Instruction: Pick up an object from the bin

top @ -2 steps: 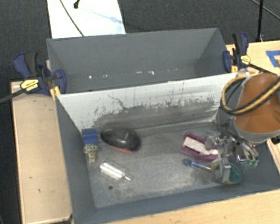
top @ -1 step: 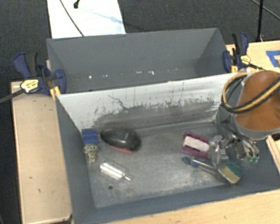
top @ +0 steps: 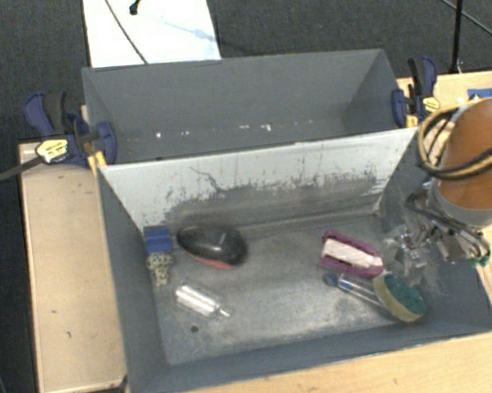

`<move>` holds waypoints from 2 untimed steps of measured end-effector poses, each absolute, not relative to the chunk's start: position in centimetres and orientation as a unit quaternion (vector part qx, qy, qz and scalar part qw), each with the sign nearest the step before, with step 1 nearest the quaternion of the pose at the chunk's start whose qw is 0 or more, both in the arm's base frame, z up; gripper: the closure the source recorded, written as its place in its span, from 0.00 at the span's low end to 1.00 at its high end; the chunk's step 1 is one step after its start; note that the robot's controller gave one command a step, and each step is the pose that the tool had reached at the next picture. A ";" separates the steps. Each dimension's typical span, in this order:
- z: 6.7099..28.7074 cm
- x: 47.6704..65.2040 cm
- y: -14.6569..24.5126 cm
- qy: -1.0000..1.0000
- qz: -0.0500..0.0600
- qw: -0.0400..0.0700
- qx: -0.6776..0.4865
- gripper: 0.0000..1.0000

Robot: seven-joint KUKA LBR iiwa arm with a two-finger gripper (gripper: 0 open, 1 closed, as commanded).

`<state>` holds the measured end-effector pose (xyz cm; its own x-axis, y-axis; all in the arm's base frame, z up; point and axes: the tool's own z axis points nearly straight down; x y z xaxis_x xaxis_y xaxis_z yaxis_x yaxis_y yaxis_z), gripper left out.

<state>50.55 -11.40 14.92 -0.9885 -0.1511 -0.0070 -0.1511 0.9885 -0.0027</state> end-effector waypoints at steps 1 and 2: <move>19.9 48.3 -9.4 0.997 -0.001 0.004 -0.071 1.00; 24.9 49.9 -4.2 0.971 0.000 0.004 -0.238 1.00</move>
Offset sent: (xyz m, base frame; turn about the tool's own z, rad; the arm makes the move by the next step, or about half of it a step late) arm -0.0233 0.0196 0.0466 0.0099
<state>49.85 -4.22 24.94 -0.8867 -0.4623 -0.0075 -0.4623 0.8867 -0.0028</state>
